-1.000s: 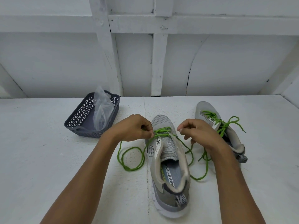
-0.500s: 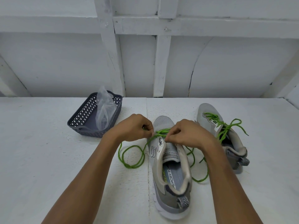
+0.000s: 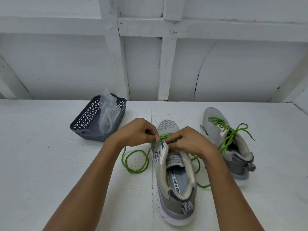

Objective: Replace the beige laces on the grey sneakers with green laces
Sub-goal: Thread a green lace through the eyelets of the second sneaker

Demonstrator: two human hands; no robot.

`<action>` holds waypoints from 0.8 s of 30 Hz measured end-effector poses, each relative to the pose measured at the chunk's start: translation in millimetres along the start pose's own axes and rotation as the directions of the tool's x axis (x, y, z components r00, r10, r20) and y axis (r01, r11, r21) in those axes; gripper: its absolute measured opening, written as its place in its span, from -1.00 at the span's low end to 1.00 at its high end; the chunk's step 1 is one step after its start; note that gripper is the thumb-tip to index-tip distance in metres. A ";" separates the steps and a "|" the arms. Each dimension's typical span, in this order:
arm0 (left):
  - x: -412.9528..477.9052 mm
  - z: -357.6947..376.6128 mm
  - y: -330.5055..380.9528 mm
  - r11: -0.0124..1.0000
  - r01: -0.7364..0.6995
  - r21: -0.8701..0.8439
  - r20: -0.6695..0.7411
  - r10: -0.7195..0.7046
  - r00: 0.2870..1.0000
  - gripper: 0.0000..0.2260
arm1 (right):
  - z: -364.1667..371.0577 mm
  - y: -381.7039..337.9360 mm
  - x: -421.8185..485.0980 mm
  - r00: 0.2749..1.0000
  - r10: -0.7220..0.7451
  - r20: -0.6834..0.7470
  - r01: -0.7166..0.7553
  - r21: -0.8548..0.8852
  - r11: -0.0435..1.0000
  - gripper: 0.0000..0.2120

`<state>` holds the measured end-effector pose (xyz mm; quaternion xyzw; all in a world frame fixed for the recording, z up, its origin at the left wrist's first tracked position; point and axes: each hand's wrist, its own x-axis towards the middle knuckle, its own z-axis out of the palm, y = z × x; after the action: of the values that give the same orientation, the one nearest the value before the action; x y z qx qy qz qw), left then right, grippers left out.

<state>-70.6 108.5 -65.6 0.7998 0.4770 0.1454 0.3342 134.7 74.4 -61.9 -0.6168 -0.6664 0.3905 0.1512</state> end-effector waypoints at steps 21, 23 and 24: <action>-2.2 5.9 -3.0 1.000 -0.002 -0.027 -0.062 0.001 0.998 -0.95 | 4.0 -0.8 -0.7 0.998 0.021 -0.051 -0.017 0.087 0.996 -0.90; -2.1 9.2 -2.7 1.000 -0.011 -0.022 -0.046 0.010 0.999 -0.94 | 4.0 -1.6 -0.4 0.998 0.017 -0.058 -0.012 0.076 0.997 -0.90; -1.7 11.6 -1.9 1.000 -0.017 -0.021 -0.038 0.016 0.999 -0.94 | 4.1 -2.2 -0.1 0.998 0.014 -0.059 -0.010 0.068 0.998 -0.91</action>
<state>-66.4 103.1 -75.3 0.7972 0.4751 0.1685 0.3324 130.4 73.1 -63.0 -0.6266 -0.6443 0.3953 0.1894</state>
